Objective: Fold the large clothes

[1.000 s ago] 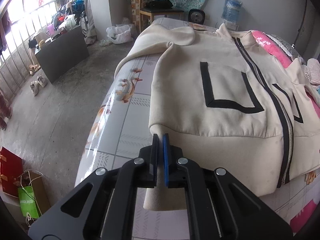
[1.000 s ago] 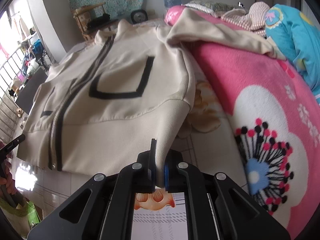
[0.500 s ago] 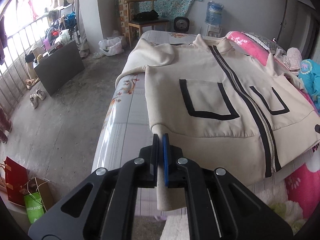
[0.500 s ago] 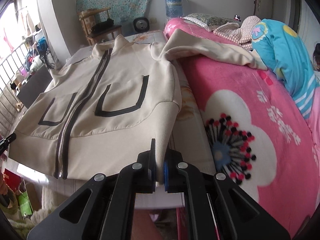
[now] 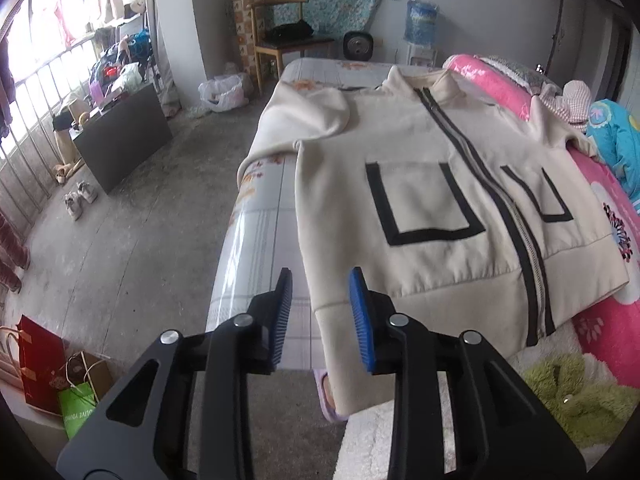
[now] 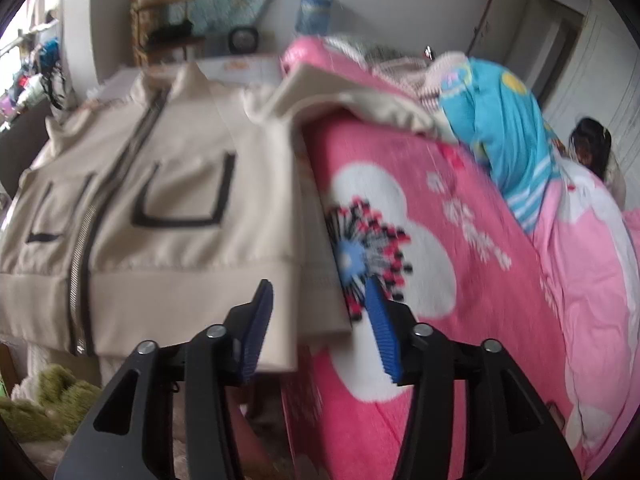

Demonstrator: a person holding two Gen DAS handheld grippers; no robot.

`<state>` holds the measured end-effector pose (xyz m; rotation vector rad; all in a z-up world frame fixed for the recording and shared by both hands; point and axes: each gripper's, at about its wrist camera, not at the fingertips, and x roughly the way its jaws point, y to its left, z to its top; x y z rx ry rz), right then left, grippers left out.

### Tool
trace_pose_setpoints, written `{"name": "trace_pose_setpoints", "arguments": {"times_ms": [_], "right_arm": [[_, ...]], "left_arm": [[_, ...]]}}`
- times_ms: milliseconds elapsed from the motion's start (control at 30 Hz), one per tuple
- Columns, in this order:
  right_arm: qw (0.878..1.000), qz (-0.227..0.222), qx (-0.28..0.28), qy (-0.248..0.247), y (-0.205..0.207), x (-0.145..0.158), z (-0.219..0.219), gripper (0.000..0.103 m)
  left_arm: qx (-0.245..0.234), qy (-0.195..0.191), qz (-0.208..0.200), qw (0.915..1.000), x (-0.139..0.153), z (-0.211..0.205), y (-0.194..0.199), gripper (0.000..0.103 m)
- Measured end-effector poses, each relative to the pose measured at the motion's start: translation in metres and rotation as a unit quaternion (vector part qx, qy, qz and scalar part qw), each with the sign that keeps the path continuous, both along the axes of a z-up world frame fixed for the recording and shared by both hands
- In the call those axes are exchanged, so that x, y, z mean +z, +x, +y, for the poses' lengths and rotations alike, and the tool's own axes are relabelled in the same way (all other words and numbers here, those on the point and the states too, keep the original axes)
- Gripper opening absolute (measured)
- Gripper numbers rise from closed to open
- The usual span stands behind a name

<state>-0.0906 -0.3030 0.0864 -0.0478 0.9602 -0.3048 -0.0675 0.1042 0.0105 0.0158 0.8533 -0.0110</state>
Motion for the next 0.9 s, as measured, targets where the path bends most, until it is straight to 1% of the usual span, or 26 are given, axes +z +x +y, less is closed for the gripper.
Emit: {"name": "trace_pose_setpoints", "arguments": {"times_ms": [33, 67, 100, 133, 167, 267, 333, 367, 400, 467, 500, 533, 567, 600, 633, 667, 733, 800, 867, 900], "right_arm": [[1.0, -0.01, 0.017, 0.014, 0.007, 0.002, 0.005, 0.056], [0.999, -0.015, 0.036, 0.033, 0.015, 0.003, 0.014, 0.058], [0.997, -0.016, 0.058, 0.056, 0.027, 0.0, 0.022, 0.058], [0.994, -0.018, 0.079, 0.076, 0.037, -0.004, 0.031, 0.058], [0.991, -0.017, 0.099, 0.092, 0.048, -0.01, 0.039, 0.058], [0.981, 0.002, 0.149, 0.126, 0.086, -0.036, 0.074, 0.058], [0.974, 0.021, 0.165, 0.151, 0.105, -0.054, 0.089, 0.058], [0.972, 0.028, 0.174, 0.154, 0.114, -0.064, 0.095, 0.058], [0.973, 0.032, 0.177, 0.147, 0.117, -0.07, 0.102, 0.058], [0.973, 0.056, 0.176, 0.138, 0.122, -0.09, 0.106, 0.058], [0.973, 0.067, 0.175, 0.138, 0.121, -0.098, 0.104, 0.058], [0.972, 0.083, 0.171, 0.136, 0.118, -0.108, 0.101, 0.058], [0.971, 0.087, 0.172, 0.142, 0.112, -0.113, 0.097, 0.058], [0.971, 0.083, 0.174, 0.141, 0.107, -0.111, 0.094, 0.059], [0.97, 0.094, 0.175, 0.142, 0.102, -0.111, 0.091, 0.059], [0.97, 0.102, 0.172, 0.138, 0.099, -0.109, 0.089, 0.059], [0.97, 0.108, 0.159, 0.146, 0.1, -0.103, 0.082, 0.059], [0.973, 0.094, 0.146, 0.154, 0.108, -0.093, 0.074, 0.059], [0.976, 0.069, 0.142, 0.149, 0.119, -0.084, 0.072, 0.06], [0.979, 0.058, 0.137, 0.142, 0.128, -0.082, 0.072, 0.064]], "left_arm": [[-0.003, -0.002, -0.004, 1.0, 0.004, -0.005, 0.008, 0.036], [-0.008, -0.005, -0.004, 0.9999, 0.005, -0.011, 0.017, 0.039], [-0.017, -0.012, -0.002, 0.9998, 0.005, -0.018, 0.027, 0.041], [-0.026, -0.018, 0.001, 0.9995, 0.004, -0.024, 0.035, 0.048], [-0.034, -0.021, 0.009, 0.9992, 0.0, -0.034, 0.048, 0.052], [-0.051, -0.012, 0.039, 0.9979, -0.021, -0.06, 0.082, 0.054], [-0.053, -0.014, 0.053, 0.9971, -0.035, -0.072, 0.101, 0.056], [-0.052, -0.013, 0.058, 0.9969, -0.042, -0.077, 0.109, 0.056], [-0.048, -0.003, 0.062, 0.9969, -0.049, -0.081, 0.117, 0.057], [-0.043, 0.017, 0.073, 0.9963, -0.062, -0.086, 0.128, 0.062], [-0.043, 0.022, 0.079, 0.9957, -0.067, -0.088, 0.131, 0.065], [-0.041, 0.026, 0.085, 0.9952, -0.071, -0.087, 0.133, 0.07], [-0.039, 0.031, 0.093, 0.9944, -0.077, -0.087, 0.134, 0.071], [-0.036, 0.032, 0.089, 0.9948, -0.079, -0.085, 0.133, 0.077], [-0.033, 0.035, 0.089, 0.9949, -0.079, -0.082, 0.134, 0.083], [-0.033, 0.035, 0.091, 0.9947, -0.081, -0.08, 0.134, 0.085], [-0.027, 0.023, 0.1, 0.9943, -0.081, -0.076, 0.138, 0.088], [-0.016, 0.008, 0.11, 0.9938, -0.083, -0.071, 0.14, 0.091], [-0.006, 0.002, 0.112, 0.9936, -0.085, -0.068, 0.14, 0.095], [-0.005, 0.002, 0.111, 0.9938, -0.085, -0.068, 0.14, 0.096]]}}
